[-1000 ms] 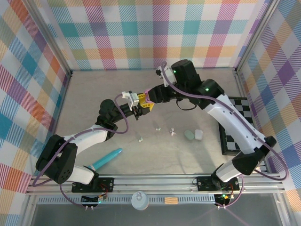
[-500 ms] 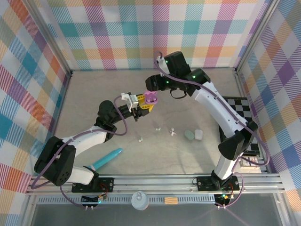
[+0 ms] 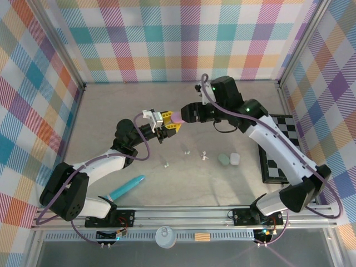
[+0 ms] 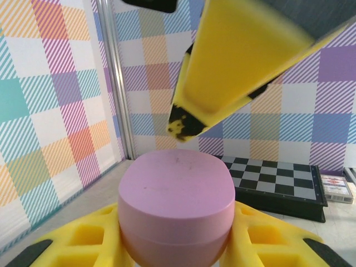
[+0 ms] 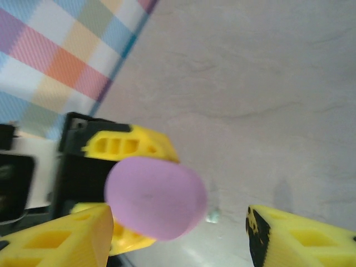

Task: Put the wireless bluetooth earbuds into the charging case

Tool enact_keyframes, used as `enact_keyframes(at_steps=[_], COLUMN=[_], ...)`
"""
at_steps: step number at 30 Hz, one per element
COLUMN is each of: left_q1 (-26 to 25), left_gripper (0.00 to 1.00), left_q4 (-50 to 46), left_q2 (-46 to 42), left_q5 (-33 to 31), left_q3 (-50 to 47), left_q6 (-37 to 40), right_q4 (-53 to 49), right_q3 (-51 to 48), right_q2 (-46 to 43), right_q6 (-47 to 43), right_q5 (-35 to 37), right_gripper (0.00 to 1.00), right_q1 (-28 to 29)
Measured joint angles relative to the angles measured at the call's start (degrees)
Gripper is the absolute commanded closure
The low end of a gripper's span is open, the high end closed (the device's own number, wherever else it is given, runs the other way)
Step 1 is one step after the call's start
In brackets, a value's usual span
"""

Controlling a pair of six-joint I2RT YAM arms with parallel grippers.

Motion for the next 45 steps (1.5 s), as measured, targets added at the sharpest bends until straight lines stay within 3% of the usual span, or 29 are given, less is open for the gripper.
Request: enact_keyframes(at_steps=[5, 10, 19, 24, 25, 29, 32, 38, 45], left_q1=[0.0, 0.0, 0.2, 0.3, 0.3, 0.2, 0.2, 0.2, -0.8], left_gripper=[0.73, 0.73, 0.73, 0.72, 0.69, 0.30, 0.17, 0.00, 0.00], left_q4=[1.9, 2.7, 3.9, 4.2, 4.2, 3.5, 1.4, -7.3, -18.9], left_q2=[0.0, 0.1, 0.2, 0.2, 0.2, 0.1, -0.7, -2.1, -2.0], left_q5=[0.0, 0.0, -0.1, -0.2, -0.3, -0.2, -0.3, -1.9, -6.5], left_q3=[0.1, 0.2, 0.9, 0.9, 0.9, 0.9, 0.9, -0.7, -2.1], left_q6=[-1.2, -2.0, -3.2, -3.6, -3.6, -3.3, -2.0, 3.4, 7.2], right_q4=[12.9, 22.3, 37.3, 38.6, 39.1, 40.5, 39.5, 37.3, 37.0], right_q3=[-10.3, -17.1, -21.0, -21.3, -21.5, -23.4, -25.5, -28.4, -26.1], right_q2=[-2.9, -2.7, -1.5, -1.6, -1.6, -1.9, -2.3, -1.0, 14.1], right_q6=[12.7, 22.6, 34.6, 35.9, 36.1, 36.0, 35.0, 30.4, 22.6], right_q5=[-10.4, -15.7, -22.2, -22.8, -23.0, -21.4, -17.9, -10.9, -4.6], right_gripper=[0.33, 0.33, 0.71, 0.78, 0.79, 0.83, 0.84, 0.84, 0.84], right_q1=[-2.9, -3.3, -3.4, -3.5, -3.7, -4.1, -5.8, -12.4, -16.4])
